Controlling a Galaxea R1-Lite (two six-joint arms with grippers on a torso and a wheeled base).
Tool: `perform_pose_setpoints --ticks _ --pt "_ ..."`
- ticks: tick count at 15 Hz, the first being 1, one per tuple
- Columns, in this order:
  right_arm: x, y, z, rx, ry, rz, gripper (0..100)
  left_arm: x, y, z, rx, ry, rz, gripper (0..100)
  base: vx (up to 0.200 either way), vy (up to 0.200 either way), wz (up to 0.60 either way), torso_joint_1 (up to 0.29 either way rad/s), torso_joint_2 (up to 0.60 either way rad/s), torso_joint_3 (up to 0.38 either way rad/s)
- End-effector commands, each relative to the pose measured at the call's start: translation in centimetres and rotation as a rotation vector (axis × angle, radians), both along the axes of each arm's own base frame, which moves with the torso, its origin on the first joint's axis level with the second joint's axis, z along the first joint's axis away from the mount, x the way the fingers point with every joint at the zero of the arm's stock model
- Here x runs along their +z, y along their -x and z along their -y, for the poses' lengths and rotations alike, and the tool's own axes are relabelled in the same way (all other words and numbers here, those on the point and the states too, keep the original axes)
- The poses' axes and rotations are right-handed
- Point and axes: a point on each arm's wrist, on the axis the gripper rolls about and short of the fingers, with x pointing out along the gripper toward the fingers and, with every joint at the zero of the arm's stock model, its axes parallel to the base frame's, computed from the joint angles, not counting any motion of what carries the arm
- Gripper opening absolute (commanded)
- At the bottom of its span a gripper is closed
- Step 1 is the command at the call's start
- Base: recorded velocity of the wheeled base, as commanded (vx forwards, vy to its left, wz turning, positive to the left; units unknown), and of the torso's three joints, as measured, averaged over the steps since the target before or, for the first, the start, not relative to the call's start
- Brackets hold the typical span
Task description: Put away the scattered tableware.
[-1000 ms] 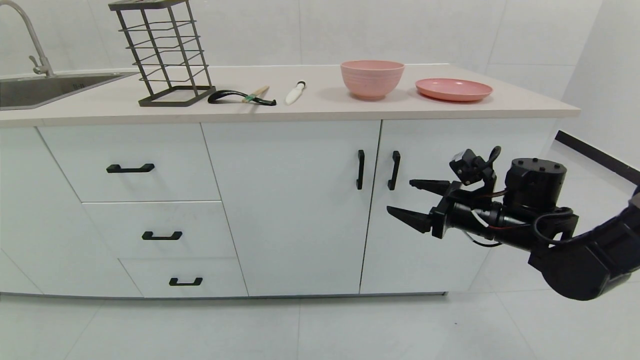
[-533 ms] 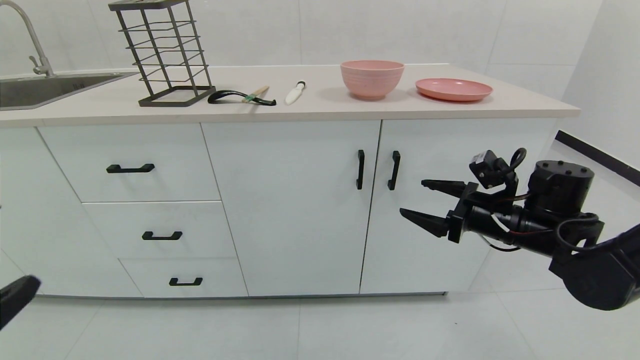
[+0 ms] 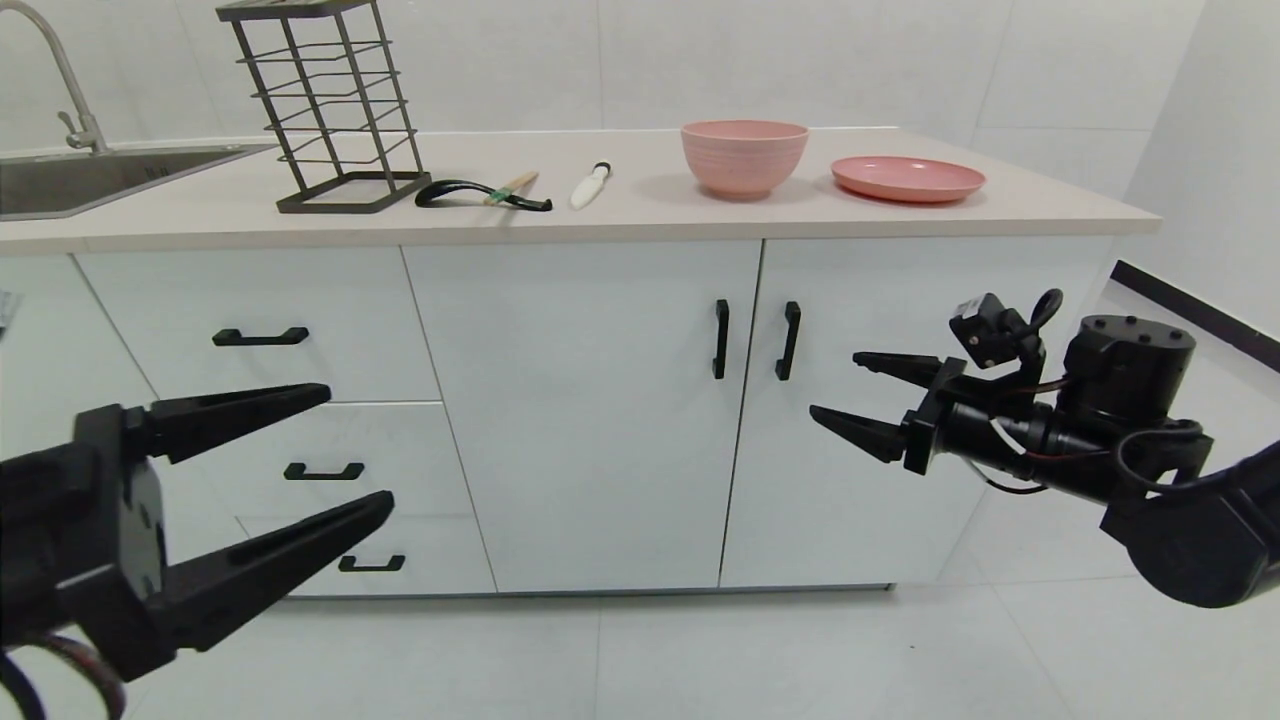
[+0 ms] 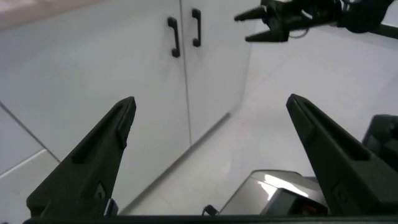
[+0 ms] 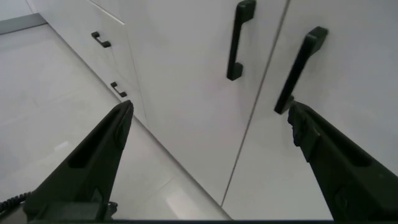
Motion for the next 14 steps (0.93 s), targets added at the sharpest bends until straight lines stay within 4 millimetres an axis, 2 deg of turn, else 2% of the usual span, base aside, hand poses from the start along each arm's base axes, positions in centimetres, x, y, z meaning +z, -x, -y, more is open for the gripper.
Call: perform_pose_setpoints --ticks 1,2,4,6,10,14 --pt "-0.4 -1.2 0.5 -0.016 -0.001 0.0 100 -1.1 -2.0 1.8 -0.066 -0.034 -0.073 100 0.0 0.0 0.0 0.0 0.0 0.0" --pt "-1.0 -2.4 0.8 0.021 -0.006 0.003 100 -1.4 -2.6 3.2 -0.126 -0.044 -0.061 100 0.0 0.0 0.0 0.0 0.0 0.0" --pt "-2.2 -3.8 0.6 0.056 -0.01 0.004 100 -2.1 -3.9 4.6 -0.152 -0.073 -0.087 100 0.0 0.0 0.0 0.0 0.0 0.0" --pt "-3.5 -5.0 0.1 0.07 -0.01 -0.005 100 -2.2 -5.2 5.3 -0.156 -0.081 -0.107 100 0.0 0.0 0.0 0.0 0.0 0.0" --pt "-5.1 -9.7 -0.8 0.083 -0.019 0.063 100 -2.8 -7.5 7.1 -0.182 -0.099 -0.149 100 0.0 0.0 0.0 0.0 0.0 0.0" --pt "-5.4 -11.1 -1.1 0.084 -0.023 0.095 100 -3.3 -8.6 8.6 -0.215 -0.097 -0.139 100 0.0 0.0 0.0 0.0 0.0 0.0"
